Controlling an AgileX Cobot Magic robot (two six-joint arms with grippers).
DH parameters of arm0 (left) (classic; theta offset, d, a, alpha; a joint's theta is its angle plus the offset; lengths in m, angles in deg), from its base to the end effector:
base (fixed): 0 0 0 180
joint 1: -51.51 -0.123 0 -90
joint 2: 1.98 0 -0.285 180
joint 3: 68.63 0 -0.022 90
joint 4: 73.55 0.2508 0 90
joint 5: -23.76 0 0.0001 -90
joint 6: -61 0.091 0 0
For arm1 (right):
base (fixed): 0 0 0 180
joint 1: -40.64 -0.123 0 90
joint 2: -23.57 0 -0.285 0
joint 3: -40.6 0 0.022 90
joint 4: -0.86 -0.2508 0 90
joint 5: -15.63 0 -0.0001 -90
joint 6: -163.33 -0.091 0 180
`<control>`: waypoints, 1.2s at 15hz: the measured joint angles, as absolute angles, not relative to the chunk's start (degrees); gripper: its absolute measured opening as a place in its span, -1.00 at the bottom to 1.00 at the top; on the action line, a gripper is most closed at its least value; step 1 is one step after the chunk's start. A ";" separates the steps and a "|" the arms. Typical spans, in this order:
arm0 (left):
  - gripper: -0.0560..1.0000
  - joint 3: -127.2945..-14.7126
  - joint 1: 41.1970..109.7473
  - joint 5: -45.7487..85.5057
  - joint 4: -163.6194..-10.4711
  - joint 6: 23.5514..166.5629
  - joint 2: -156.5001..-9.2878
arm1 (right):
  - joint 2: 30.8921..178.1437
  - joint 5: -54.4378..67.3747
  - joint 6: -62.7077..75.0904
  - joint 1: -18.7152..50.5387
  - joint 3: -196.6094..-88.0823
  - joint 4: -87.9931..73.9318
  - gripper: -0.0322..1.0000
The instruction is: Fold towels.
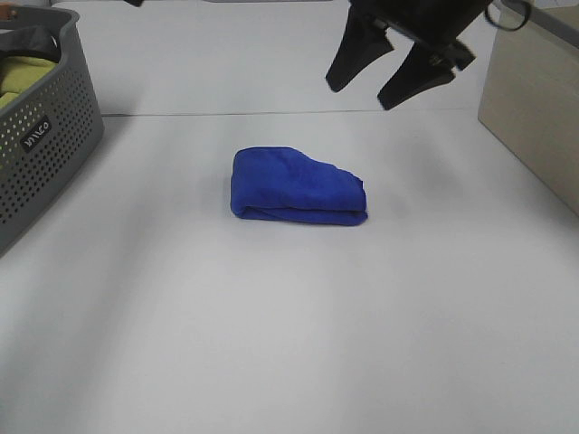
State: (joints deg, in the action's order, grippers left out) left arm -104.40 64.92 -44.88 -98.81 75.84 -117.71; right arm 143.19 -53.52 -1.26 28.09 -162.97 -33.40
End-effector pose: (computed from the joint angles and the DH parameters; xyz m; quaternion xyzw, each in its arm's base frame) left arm 0.3931 -0.1309 0.3754 0.2083 0.9163 -0.2143 0.2667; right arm 0.3969 0.1374 0.2929 -0.1625 0.9362 0.2833 0.1302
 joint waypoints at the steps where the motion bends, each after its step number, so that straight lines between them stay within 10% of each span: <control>1: 0.33 -104.40 64.92 -45.39 -96.47 74.46 -114.96 | 140.21 -53.58 -3.38 28.09 -162.97 -29.79 0.53; 7: 0.33 -90.88 64.92 -45.51 -85.87 69.54 -92.44 | 118.27 -53.75 -8.08 28.09 -153.86 -20.28 0.53; 18: 0.33 -43.15 64.92 -45.97 -85.18 71.03 -40.53 | 64.24 -54.09 -8.08 28.09 -103.49 -14.49 0.53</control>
State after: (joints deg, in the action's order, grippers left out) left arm -43.15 64.92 -45.97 -85.18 71.03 -40.53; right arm 64.24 -54.09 -8.08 28.09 -103.49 -14.49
